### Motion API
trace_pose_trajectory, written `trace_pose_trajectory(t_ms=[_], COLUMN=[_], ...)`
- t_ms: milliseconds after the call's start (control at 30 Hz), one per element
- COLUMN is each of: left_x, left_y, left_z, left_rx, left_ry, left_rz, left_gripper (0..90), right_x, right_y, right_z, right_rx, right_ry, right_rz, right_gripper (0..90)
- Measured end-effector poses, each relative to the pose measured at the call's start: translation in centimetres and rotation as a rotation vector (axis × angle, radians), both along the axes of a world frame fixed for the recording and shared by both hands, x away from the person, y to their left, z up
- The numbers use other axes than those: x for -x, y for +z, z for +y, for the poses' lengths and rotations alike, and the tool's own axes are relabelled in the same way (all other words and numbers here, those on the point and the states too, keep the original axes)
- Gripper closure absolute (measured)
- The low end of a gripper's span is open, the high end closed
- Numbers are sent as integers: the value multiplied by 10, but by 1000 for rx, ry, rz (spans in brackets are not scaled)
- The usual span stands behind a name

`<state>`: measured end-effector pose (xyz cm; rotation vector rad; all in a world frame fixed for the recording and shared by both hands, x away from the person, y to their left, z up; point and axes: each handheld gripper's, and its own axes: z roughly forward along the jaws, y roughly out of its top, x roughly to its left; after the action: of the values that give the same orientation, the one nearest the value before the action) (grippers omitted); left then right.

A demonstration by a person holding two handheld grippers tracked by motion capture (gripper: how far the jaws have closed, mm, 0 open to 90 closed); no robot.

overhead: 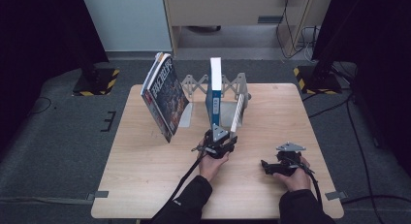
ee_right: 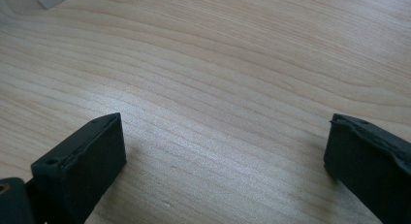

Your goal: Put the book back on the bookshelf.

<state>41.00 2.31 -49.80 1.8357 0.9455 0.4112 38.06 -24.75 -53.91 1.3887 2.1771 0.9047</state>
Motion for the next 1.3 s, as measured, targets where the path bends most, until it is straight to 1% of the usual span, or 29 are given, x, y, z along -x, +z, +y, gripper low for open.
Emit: trace_pose_trajectory(t_ms=[67,200,300,433,467,533,567,633,733,767,967,1133,1300], left_x=[3,5,3,-3,-5,-10,-12,-17,-24,-27,-39,-48,-55], left_y=[1,3,3,5,6,8,9,10,11,12,12,12,12], left_z=[1,2,2,-4,-6,-9,-11,-15,-21,-24,-30,-30,-30], left_rx=[-12,-13,0,-17,-22,-19,-24,-41,-56,-68,-88,-82,-90], left_ry=[-17,-33,-35,-47,-49,-49,-48,-45,-41,-42,-36,-17,-2], left_rz=[-5,-13,-9,-11,-12,-10,-2,-4,-11,-18,-28,-29,-29], left_gripper=[623,641,670,668,667,667,667,666,662,660,648,647,647], right_x=[0,0,0,0,0,0,0,0,0,0,0,0,0], right_y=[0,0,0,0,0,0,0,0,0,0,0,0,0], right_z=[0,0,0,0,0,0,0,0,0,0,1,1,1], right_rx=[0,0,-1,0,-1,0,0,1,2,2,1,1,1], right_ry=[0,0,0,1,2,2,2,4,4,5,8,8,7], right_rz=[0,1,1,0,0,0,0,-2,-3,-2,0,1,-1], right_gripper=[13,13,13,13,13,13,13,13,13,13,13,13,13])
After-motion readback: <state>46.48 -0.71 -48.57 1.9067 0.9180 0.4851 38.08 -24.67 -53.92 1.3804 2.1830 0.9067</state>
